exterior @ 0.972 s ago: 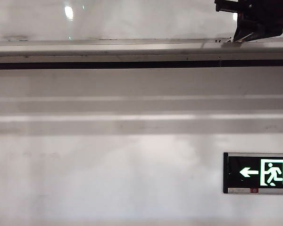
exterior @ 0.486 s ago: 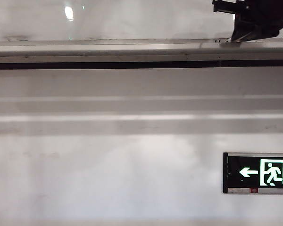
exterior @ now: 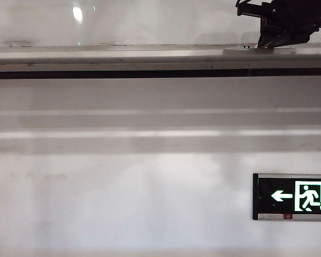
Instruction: Take a marker from the whiteboard tray, write "Hi!" on the whiteboard, and then put the marker back vertically into the whiteboard tray.
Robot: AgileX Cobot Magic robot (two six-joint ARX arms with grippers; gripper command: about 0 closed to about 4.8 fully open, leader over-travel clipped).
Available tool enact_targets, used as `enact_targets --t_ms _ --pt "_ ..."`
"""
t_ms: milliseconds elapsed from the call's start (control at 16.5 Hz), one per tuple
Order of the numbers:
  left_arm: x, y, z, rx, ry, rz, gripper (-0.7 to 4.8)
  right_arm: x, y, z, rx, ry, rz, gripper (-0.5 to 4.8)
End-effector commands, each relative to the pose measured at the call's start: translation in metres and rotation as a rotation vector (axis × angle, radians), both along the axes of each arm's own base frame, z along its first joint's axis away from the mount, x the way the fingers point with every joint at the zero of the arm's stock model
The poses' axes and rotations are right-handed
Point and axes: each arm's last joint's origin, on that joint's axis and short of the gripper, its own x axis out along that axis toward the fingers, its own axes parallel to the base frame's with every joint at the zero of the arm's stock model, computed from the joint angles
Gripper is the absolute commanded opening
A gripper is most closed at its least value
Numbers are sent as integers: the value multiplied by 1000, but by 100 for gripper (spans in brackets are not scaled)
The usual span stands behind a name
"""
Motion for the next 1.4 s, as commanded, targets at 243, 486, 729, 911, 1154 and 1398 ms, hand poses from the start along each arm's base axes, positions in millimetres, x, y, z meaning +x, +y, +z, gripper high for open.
enact_targets --t_ms 243,486,729,911,1154,1398 --pt "-2 1 3 -13 -16 -4 -5 -3 -1 4 5 4 5 125" --pt "-2 1 3 -13 -16 -4 -5 -4 -1 6 6 1 8 244" --pt "-2 1 3 -13 -16 -4 -5 -4 0 9 16 -20 31 244" --pt "-2 1 3 -13 -16 -4 -5 -4 1 12 22 -26 59 244" --pt "-2 1 3 -13 -16 -4 -5 -3 1 19 29 -45 75 244" --pt "-2 1 3 -13 -16 -4 -5 -3 2 23 33 -60 75 244"
